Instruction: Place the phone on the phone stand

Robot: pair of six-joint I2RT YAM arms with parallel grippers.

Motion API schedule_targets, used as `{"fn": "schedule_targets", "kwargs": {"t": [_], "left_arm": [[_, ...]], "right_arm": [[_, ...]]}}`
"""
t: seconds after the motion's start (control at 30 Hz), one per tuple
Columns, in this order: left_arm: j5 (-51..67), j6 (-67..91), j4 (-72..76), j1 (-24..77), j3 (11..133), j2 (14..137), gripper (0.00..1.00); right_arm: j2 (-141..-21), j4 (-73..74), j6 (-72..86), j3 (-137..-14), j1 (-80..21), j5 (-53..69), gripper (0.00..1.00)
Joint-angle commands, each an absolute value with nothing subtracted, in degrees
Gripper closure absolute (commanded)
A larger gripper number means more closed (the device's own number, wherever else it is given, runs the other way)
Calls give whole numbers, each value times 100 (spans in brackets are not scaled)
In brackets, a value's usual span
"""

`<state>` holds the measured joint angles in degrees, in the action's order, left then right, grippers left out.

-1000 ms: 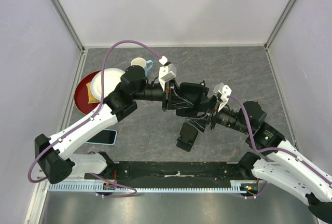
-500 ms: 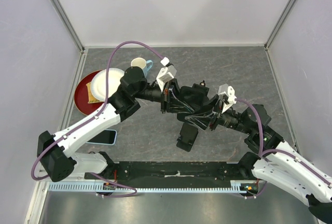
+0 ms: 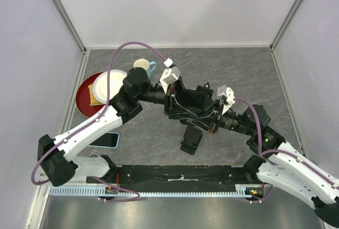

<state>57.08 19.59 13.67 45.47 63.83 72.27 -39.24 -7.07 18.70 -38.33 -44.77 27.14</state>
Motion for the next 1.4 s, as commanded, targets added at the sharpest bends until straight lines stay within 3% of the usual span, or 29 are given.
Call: {"fn": "schedule_targets", "kwargs": {"t": [0.0, 0.1, 0.53, 0.7, 0.8, 1.0, 1.1, 1.23, 1.37], "left_arm": [[5529, 1503, 933, 4535, 6732, 6953, 39], [5589, 1459, 792, 4465, 6828, 6943, 37], [5844, 1160, 88, 4412, 7224, 7295, 63], [5950, 1064, 35, 4421, 7277, 7365, 64], [5906, 932, -228, 4430, 7295, 7357, 56], [5871, 659, -474, 4456, 7374, 7330, 57], [5845, 545, -606, 4526, 7400, 7339, 62], [5853, 431, -659, 4597, 7392, 7330, 78], [5906, 396, -668, 4658, 7383, 7321, 74]], "right_arm": [[-3753, -731, 1732, -3858, -4491, 2610, 100], [-3683, -327, 1556, -3998, -4500, 2566, 100], [-3498, 703, 1186, -4298, -4500, 2399, 100], [-3524, 747, 1178, -4324, -4491, 2382, 100], [-3568, 765, 1204, -4351, -4491, 2399, 100], [-3542, 765, 1257, -4368, -4500, 2391, 100], [-3542, 773, 1283, -4377, -4491, 2399, 100], [-3542, 730, 1327, -4377, -4483, 2426, 100], [-3542, 694, 1353, -4368, -4491, 2443, 100]]}}
